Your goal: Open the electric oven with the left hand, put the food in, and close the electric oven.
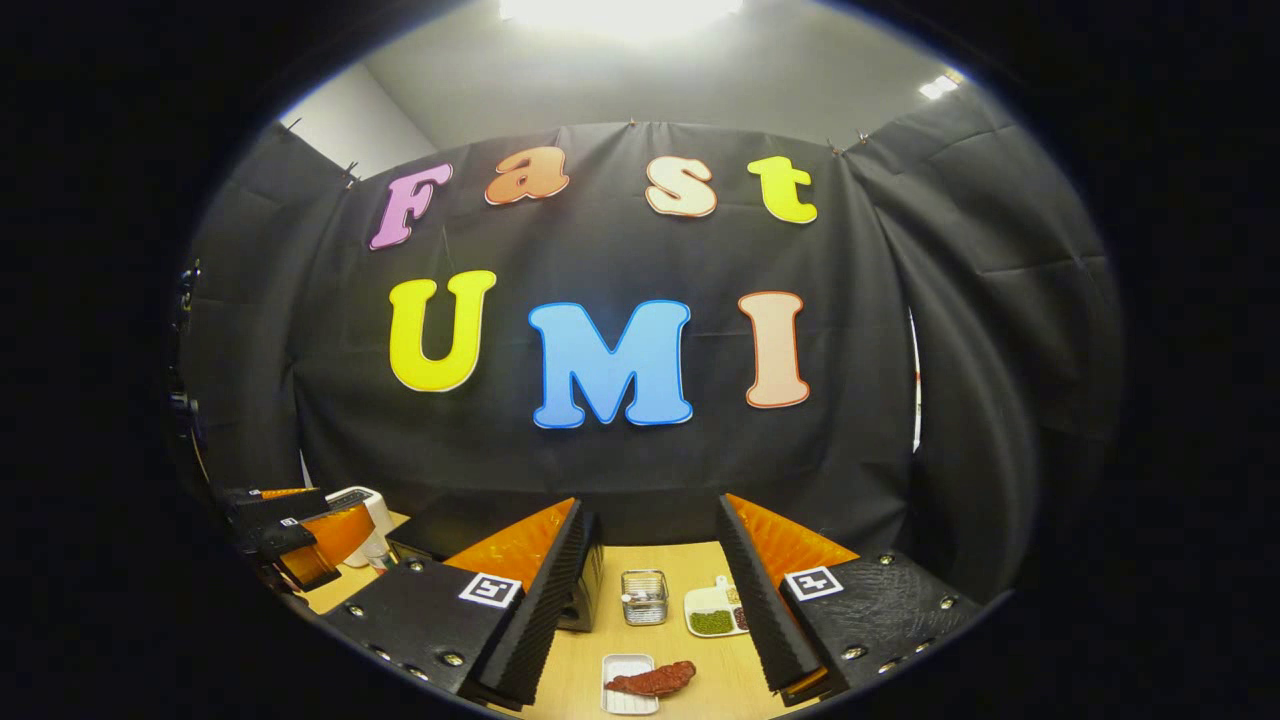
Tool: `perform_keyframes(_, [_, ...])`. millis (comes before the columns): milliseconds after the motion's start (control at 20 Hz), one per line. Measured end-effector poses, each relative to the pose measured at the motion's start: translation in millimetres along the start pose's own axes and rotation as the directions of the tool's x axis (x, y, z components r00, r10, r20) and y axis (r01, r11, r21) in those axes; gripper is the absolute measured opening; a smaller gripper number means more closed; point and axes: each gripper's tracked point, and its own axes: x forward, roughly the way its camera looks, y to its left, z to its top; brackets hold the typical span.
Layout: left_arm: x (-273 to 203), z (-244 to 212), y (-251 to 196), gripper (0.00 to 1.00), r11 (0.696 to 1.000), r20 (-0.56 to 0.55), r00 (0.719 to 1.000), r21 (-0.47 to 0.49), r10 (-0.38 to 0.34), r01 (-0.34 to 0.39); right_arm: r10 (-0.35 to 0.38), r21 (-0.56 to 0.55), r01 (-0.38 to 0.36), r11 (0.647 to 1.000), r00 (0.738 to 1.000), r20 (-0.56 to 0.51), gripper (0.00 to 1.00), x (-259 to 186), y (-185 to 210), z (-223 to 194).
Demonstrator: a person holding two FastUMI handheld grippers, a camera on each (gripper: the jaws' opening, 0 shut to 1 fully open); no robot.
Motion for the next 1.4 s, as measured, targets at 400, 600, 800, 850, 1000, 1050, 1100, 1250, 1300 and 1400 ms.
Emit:
perform_keyframes(400, [87.6, -87.1, 22.4, 0.95, 0.999, -0.205, 0.979, -0.044, -0.009, 0.000, -0.049, -0.008, 0.048, 0.999, 0.996, -0.068, 0.81, 14.3, -16.9, -27.7])
perform_keyframes(600, [121.2, -129.9, 40.4, 0.98, 0.999, -0.306, 0.952, -0.040, 0.010, -0.024, -0.072, -0.015, 0.071, 0.997, 0.993, -0.097, 0.81, 18.5, -22.8, -39.4])
perform_keyframes(800, [139.2, -145.1, 48.7, 0.98, 1.000, -0.329, 0.944, -0.001, 0.021, -0.022, -0.090, -0.024, 0.088, 0.996, 0.988, -0.129, 0.81, 18.9, -25.3, -51.7])
perform_keyframes(850, [143.8, -150.1, 47.8, 0.95, 1.000, -0.339, 0.941, -0.001, 0.017, -0.019, -0.094, -0.028, 0.091, 0.995, 0.986, -0.135, 0.81, 18.5, -25.7, -53.3])
perform_keyframes(1000, [157.4, -165.3, 52.0, 0.93, 1.000, -0.365, 0.931, 0.009, 0.025, -0.023, -0.104, -0.035, 0.100, 0.994, 0.985, -0.141, 0.81, 16.8, -26.6, -53.5])
perform_keyframes(1050, [161.7, -163.9, 52.8, 0.92, 0.999, -0.360, 0.932, 0.020, 0.030, -0.025, -0.107, -0.039, 0.103, 0.994, 0.984, -0.139, 0.81, 16.5, -26.7, -53.8])
perform_keyframes(1100, [167.0, -164.1, 52.2, 0.98, 0.999, -0.356, 0.934, 0.032, 0.027, -0.017, -0.110, -0.043, 0.105, 0.993, 0.984, -0.138, 0.81, 15.5, -26.6, -52.0])
perform_keyframes(1250, [170.1, -167.0, 52.5, 0.97, 0.999, -0.365, 0.931, 0.035, 0.028, -0.016, -0.118, -0.051, 0.112, 0.992, 0.983, -0.137, 0.81, 12.7, -26.6, -52.8])
perform_keyframes(1300, [170.8, -168.1, 51.3, 0.99, 0.999, -0.365, 0.930, 0.041, 0.026, -0.012, -0.121, -0.051, 0.115, 0.992, 0.983, -0.139, 0.81, 11.5, -26.8, -52.8])
perform_keyframes(1400, [167.2, -169.4, 50.6, 0.95, 0.998, -0.369, 0.929, 0.056, 0.020, 0.000, -0.120, -0.045, 0.114, 0.992, 0.983, -0.141, 0.81, 9.2, -25.3, -53.1])
